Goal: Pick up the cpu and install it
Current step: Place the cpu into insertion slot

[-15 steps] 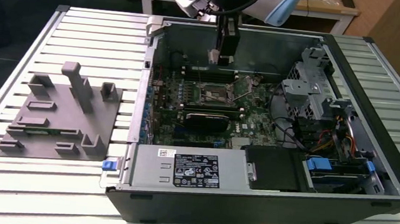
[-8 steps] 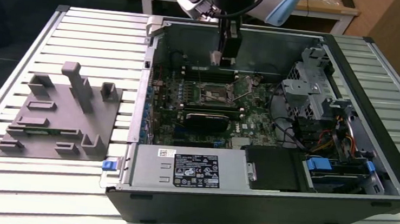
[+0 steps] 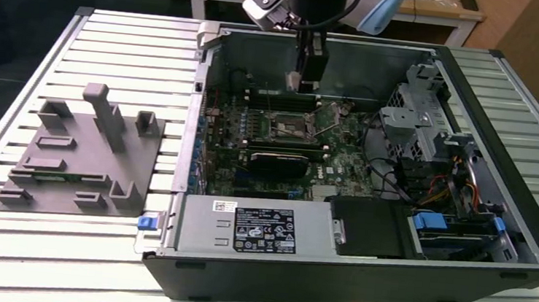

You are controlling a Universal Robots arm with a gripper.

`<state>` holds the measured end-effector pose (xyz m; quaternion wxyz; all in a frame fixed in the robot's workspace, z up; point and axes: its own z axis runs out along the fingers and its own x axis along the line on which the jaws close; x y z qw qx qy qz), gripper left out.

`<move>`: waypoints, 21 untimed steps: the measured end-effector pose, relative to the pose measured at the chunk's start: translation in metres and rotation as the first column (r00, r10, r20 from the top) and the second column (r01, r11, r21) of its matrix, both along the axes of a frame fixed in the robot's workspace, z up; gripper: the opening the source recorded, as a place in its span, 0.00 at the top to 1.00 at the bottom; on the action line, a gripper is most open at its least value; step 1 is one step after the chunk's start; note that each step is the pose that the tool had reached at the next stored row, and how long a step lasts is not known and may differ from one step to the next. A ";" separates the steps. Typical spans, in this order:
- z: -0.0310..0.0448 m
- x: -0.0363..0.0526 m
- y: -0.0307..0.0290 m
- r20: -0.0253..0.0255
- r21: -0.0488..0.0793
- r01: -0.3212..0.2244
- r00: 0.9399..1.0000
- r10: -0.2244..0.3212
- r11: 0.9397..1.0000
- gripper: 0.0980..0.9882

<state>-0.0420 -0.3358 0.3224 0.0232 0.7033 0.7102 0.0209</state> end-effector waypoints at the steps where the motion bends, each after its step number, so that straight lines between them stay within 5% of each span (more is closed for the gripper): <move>1: -0.0008 0.0004 0.0003 0.000 0.000 0.000 1.000 0.000 1.000 0.51; 21: -0.0119 0.0014 0.0039 0.000 0.000 0.008 1.000 -0.008 1.000 0.51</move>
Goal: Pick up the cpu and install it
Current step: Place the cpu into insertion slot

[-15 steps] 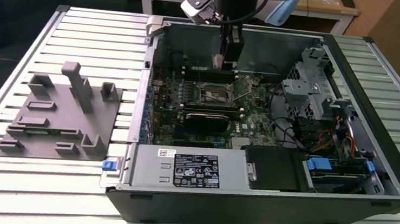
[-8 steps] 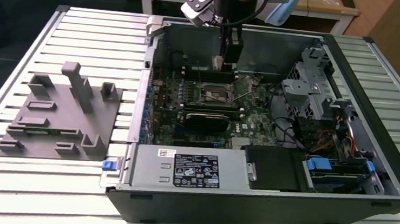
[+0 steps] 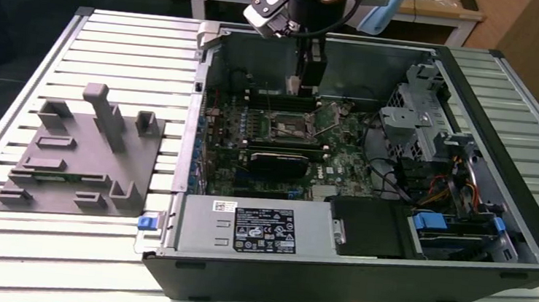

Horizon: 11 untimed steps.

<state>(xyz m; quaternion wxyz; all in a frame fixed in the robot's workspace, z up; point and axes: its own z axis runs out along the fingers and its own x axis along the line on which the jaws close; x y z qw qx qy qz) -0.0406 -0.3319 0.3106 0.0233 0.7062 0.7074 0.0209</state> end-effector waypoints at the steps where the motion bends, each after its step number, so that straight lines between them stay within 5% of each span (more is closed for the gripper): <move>1: -0.0003 0.0000 0.0002 0.000 0.000 0.000 1.000 0.000 1.000 0.51; 11: -0.0058 0.0013 0.0043 0.000 0.000 0.009 1.000 -0.009 1.000 0.51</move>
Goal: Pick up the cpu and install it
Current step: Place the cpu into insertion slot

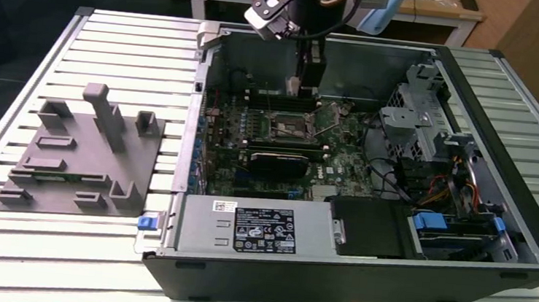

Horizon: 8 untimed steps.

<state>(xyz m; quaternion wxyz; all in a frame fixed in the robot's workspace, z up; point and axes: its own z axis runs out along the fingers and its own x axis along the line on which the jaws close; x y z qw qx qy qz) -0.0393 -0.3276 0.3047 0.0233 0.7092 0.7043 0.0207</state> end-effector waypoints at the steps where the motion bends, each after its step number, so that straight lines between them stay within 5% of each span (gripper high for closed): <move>1: -0.0010 0.0000 0.0001 0.000 0.000 0.001 1.000 -0.001 1.000 0.51; 8: -0.0074 0.0001 0.0003 0.000 0.000 0.002 1.000 -0.002 1.000 0.51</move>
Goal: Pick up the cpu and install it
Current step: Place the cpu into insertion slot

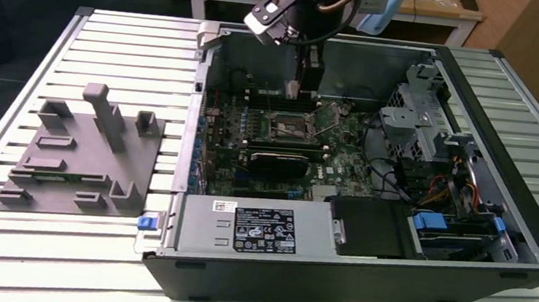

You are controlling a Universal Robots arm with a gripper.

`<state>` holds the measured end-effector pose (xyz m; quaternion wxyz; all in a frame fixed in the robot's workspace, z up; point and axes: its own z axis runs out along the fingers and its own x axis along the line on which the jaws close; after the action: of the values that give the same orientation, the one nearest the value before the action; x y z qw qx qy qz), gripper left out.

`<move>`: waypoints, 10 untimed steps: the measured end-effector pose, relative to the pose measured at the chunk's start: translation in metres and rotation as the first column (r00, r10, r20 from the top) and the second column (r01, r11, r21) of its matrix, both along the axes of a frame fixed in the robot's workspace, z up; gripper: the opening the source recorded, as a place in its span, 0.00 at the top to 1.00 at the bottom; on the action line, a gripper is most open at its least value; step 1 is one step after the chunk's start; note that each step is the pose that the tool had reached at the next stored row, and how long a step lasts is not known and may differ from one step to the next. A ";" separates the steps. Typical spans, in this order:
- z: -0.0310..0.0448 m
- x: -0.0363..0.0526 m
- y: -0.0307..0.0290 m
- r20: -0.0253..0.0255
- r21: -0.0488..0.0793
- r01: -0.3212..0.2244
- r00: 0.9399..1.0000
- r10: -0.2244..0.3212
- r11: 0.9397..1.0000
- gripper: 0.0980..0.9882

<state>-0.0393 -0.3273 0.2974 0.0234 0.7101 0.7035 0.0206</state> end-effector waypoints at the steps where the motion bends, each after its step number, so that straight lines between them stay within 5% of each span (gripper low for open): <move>1: -0.0007 0.0000 0.0000 0.000 0.000 0.000 1.000 0.000 1.000 0.51; 10: -0.0033 0.0000 0.0000 0.000 0.000 0.000 1.000 0.000 1.000 0.51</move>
<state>-0.0392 -0.3273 0.2941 0.0234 0.7101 0.7034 0.0206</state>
